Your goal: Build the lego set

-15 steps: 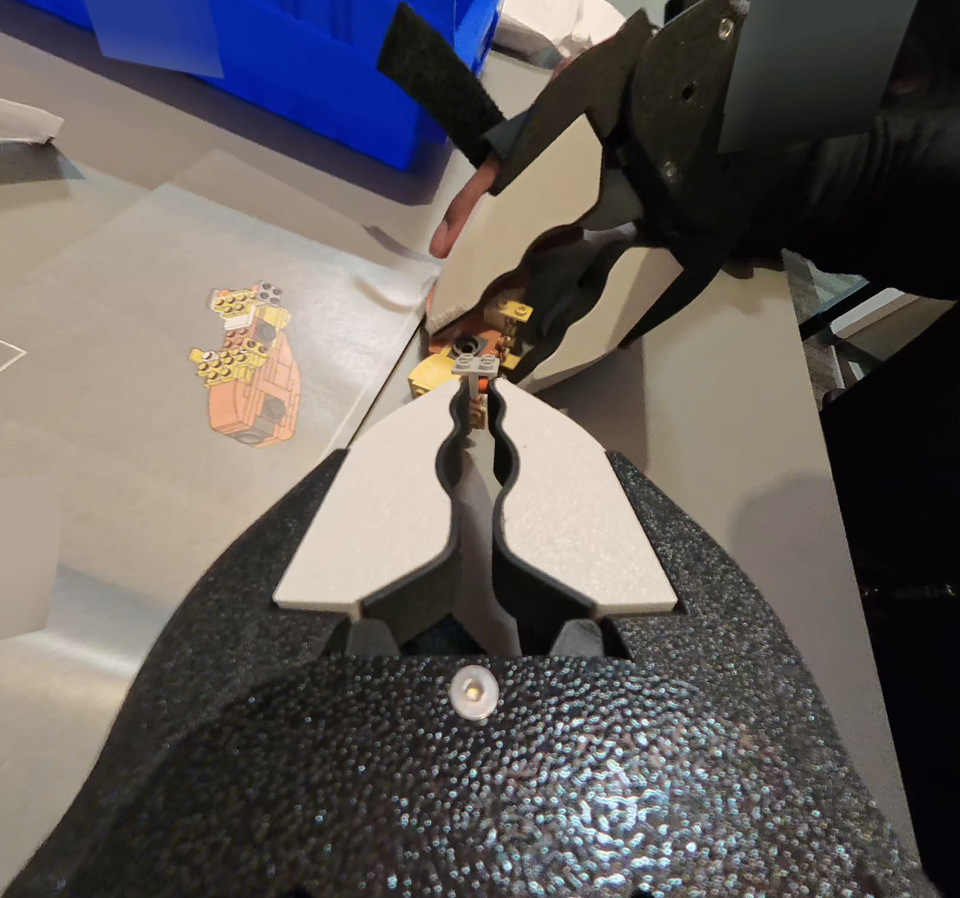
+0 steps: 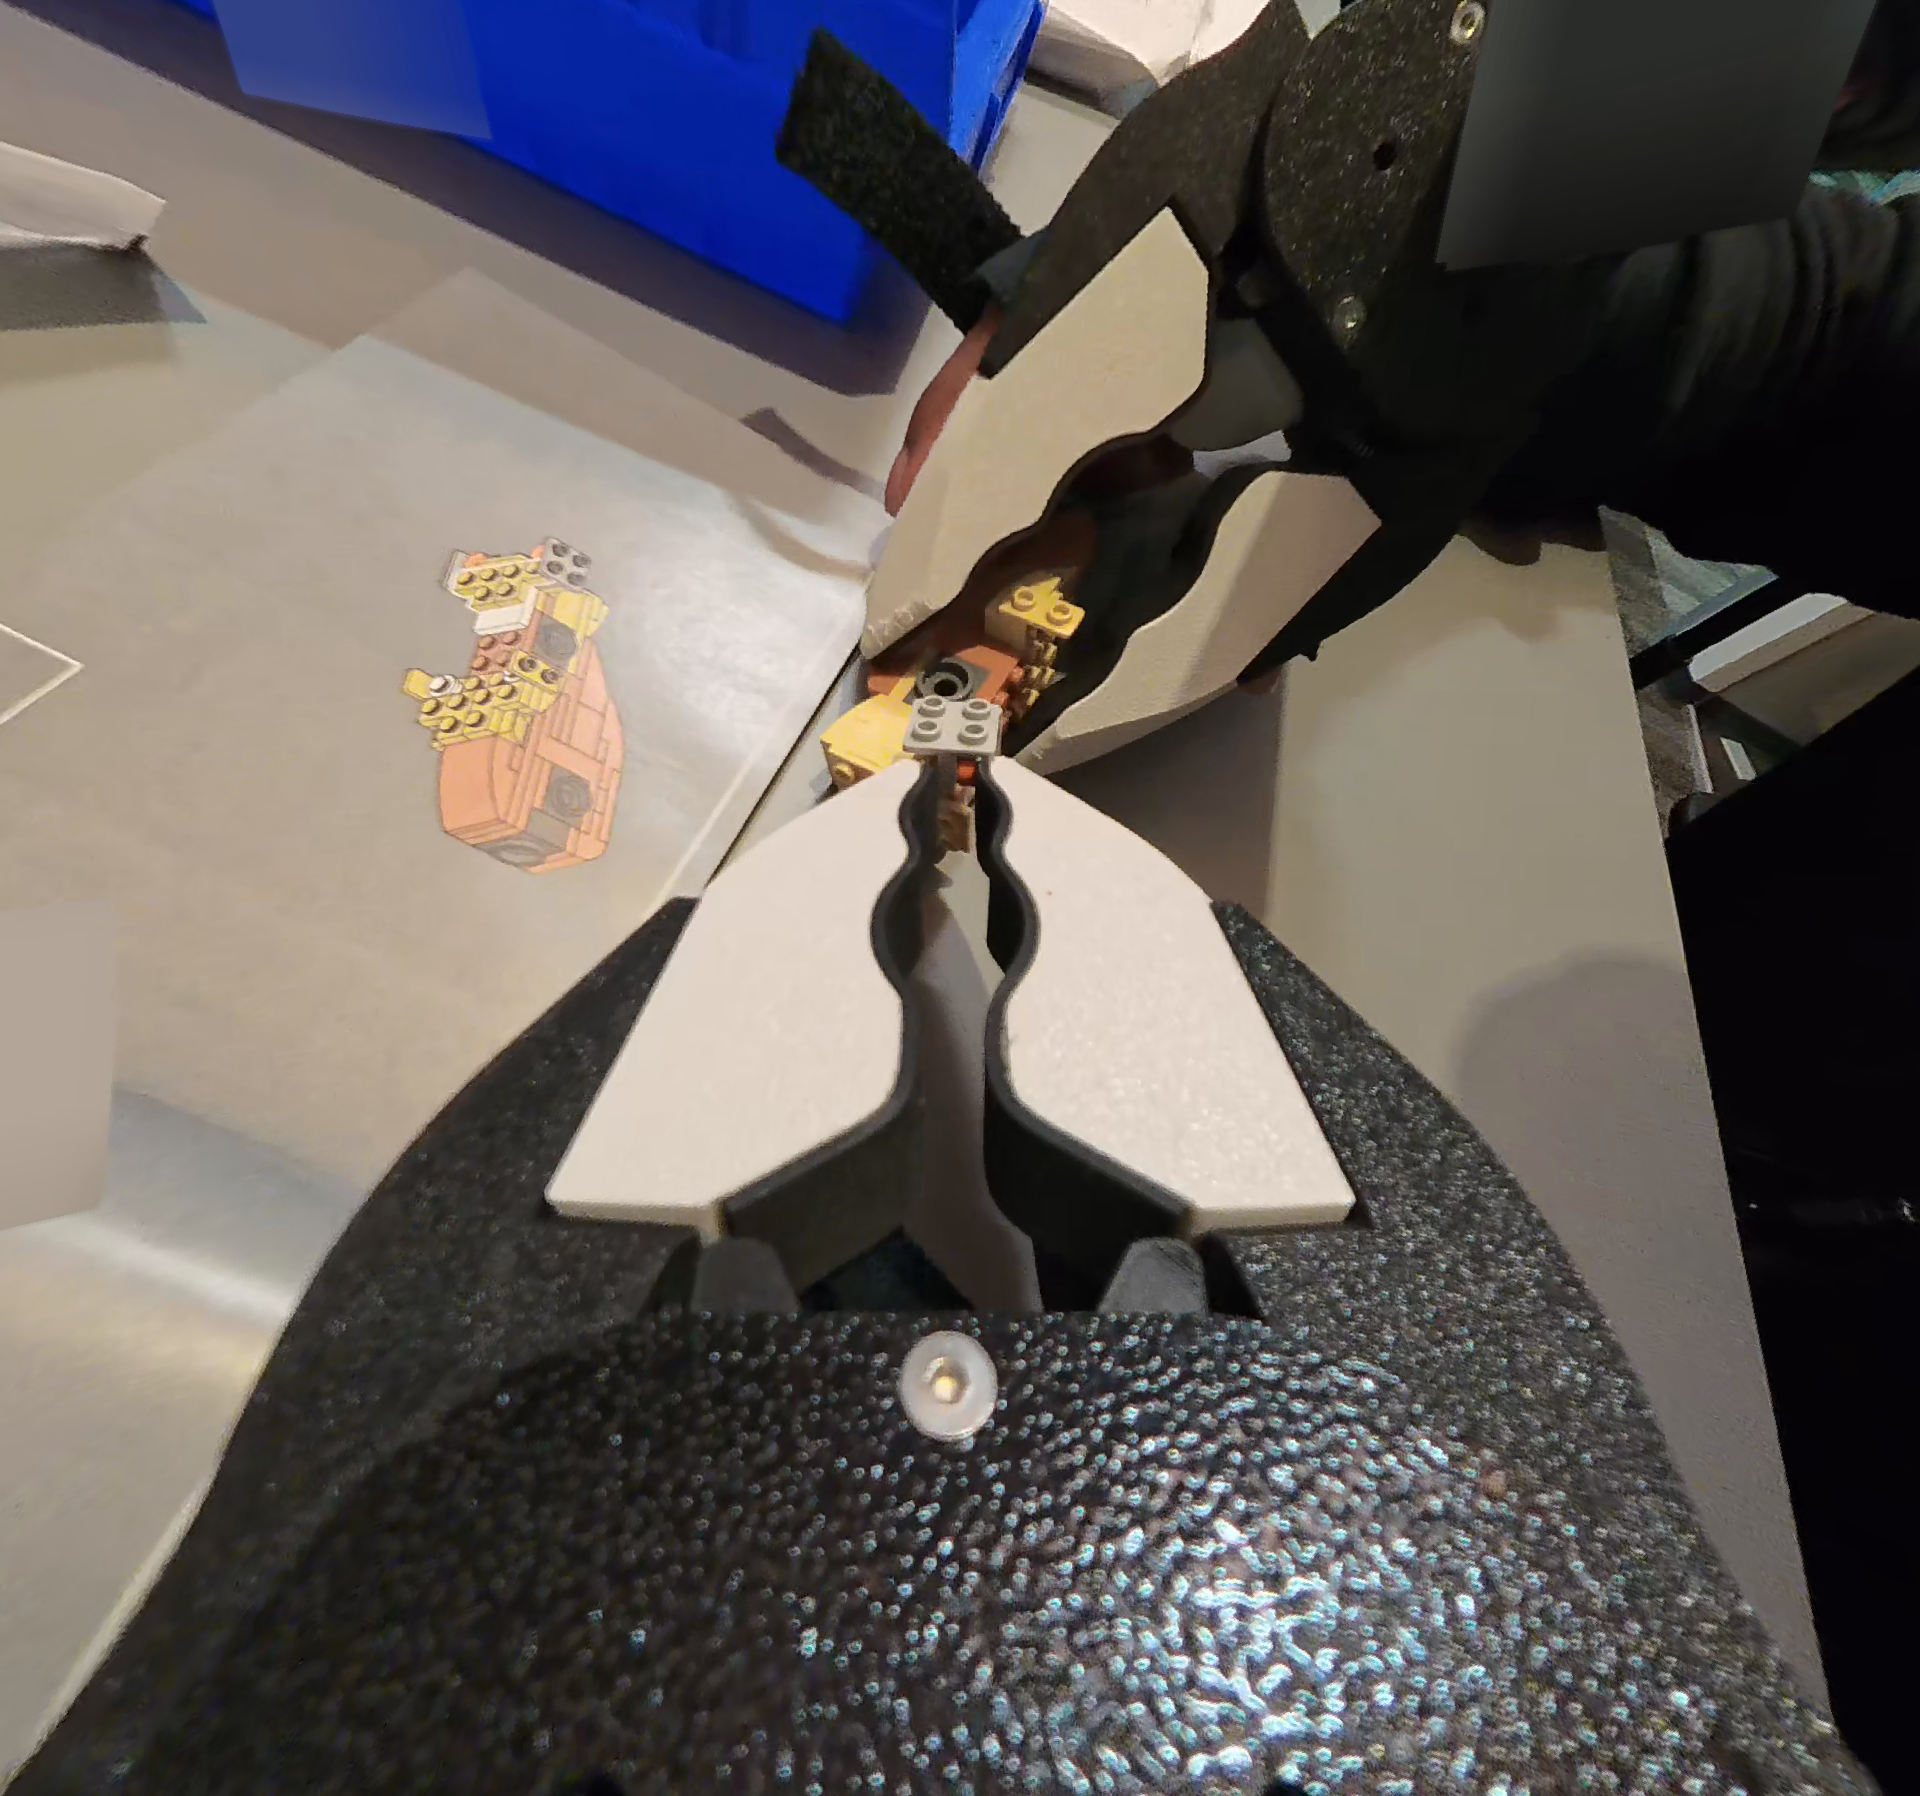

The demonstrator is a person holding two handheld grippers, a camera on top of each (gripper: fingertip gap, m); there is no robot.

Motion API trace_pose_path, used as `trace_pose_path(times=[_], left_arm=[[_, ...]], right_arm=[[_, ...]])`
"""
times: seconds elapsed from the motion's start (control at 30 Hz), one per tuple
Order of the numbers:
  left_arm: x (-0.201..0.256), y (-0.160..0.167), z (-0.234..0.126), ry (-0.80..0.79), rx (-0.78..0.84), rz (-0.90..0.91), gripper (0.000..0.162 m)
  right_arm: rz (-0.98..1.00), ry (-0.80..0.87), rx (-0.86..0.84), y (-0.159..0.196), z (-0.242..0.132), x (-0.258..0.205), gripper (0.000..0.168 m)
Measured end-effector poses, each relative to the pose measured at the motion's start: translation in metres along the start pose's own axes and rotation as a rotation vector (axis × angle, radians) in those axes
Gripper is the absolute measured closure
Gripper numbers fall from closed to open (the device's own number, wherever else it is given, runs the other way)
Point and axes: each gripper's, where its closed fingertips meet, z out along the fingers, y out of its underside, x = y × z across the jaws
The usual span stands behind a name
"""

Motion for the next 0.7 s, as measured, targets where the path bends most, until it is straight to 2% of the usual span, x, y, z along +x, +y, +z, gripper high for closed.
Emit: trace_pose_path(times=[0.7], left_arm=[[0.0012, 0.0036, -0.0006, 0.018, -0.023, -0.019, 0.156]], right_arm=[[-0.051, -0.061, 0.074, -0.002, -0.0014, -0.0022, 0.136]])
